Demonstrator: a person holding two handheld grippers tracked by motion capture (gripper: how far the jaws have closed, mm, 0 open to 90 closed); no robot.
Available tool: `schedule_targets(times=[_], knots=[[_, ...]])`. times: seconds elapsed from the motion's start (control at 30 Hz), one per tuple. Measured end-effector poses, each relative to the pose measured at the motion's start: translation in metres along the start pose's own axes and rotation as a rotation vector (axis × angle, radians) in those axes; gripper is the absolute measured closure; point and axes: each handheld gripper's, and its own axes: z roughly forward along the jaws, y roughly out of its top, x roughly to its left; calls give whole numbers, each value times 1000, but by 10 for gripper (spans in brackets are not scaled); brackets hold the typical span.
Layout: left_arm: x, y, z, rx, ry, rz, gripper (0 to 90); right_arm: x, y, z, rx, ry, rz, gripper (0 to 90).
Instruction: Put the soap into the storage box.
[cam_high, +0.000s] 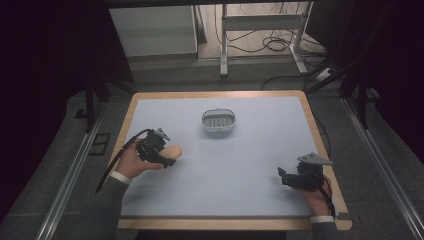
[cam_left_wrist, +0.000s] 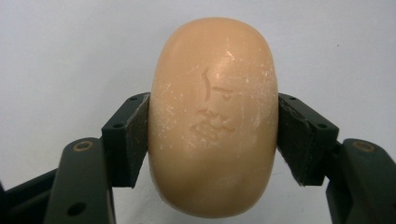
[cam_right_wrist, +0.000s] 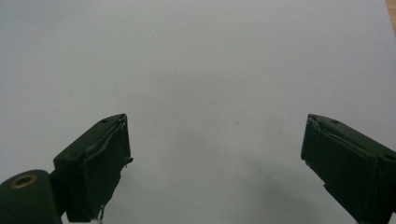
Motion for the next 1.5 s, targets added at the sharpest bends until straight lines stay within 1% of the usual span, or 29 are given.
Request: schedule_targets(times=[0.17,0.43,0.67,0.97,1.2,1.33,1.4,1.5], knots=[[4,2,1,8,5,-4,326,0,0,0,1,-1,-2,80],[8,4,3,6,3,-13,326,-1,0,0,3,-2,-6,80],[11,7,4,10,7,-8,326,-1,0,0,4,-1,-7,80],[13,19,2,14,13,3,326,-4,0,-1,1,0,-1,80],[14,25,6,10,6,6,326,-5,-2,1,9,2,-1,80],[14,26,10,17,5,5,326,-6,-1,-1,3,0,2,81],[14,28,10,23,9,10,326,-6,-1,0,4,0,3,80],[15,31,9,17,5,12,326,-6,-1,-1,3,0,0,80]])
